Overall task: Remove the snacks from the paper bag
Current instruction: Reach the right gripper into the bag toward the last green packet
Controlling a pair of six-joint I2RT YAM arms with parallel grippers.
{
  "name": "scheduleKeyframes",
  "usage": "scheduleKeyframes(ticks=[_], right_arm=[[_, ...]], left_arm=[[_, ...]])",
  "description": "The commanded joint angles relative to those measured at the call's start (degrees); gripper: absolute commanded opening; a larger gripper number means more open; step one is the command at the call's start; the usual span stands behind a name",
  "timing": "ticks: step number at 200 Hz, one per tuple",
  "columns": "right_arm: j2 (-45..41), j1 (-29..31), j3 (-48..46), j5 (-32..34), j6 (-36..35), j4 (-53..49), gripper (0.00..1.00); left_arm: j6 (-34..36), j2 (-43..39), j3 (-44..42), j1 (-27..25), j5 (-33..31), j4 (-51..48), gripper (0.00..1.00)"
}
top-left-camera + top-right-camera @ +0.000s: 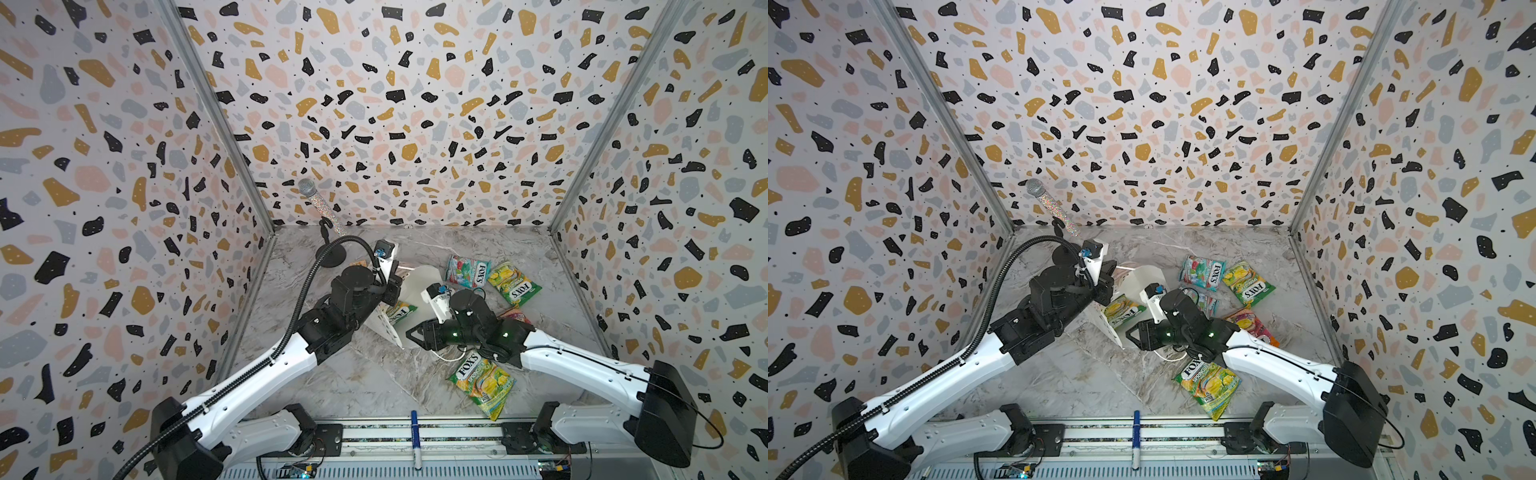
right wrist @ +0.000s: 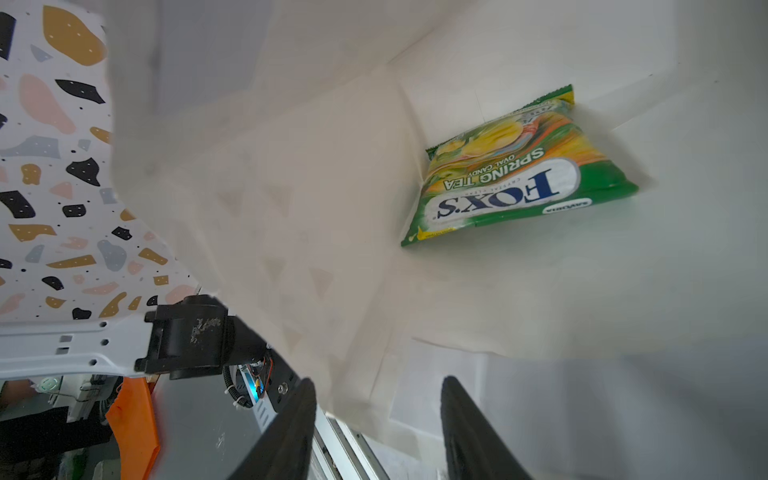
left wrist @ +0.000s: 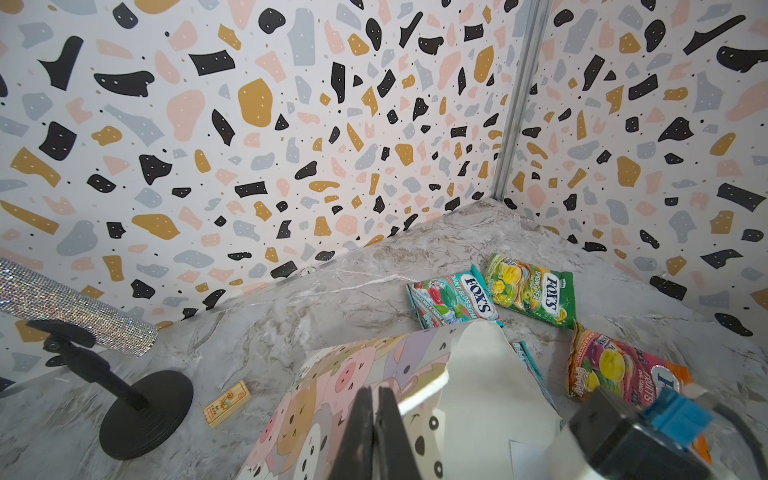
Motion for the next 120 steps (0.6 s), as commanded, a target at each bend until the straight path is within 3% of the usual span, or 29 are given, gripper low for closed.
scheduleKeyframes(ticks=[1, 69, 120], right_arm=[[3.29, 0.35, 4.24, 1.75, -1.02, -0.09, 0.51], [17.18, 0.32, 13.81, 6.65, -0.44, -8.16, 0.59], [22.01, 0.25, 17.73, 12.74, 1.98, -11.77, 0.63]], left_arm=[[-0.7, -1.41, 0.08, 0.1, -0.42, 2.01, 0.0], [-0.73, -1.36, -0.06, 0.13, -0.49, 2.18, 0.0], [-0.75, -1.49, -0.12, 0.09, -0.47, 2.25, 0.0]])
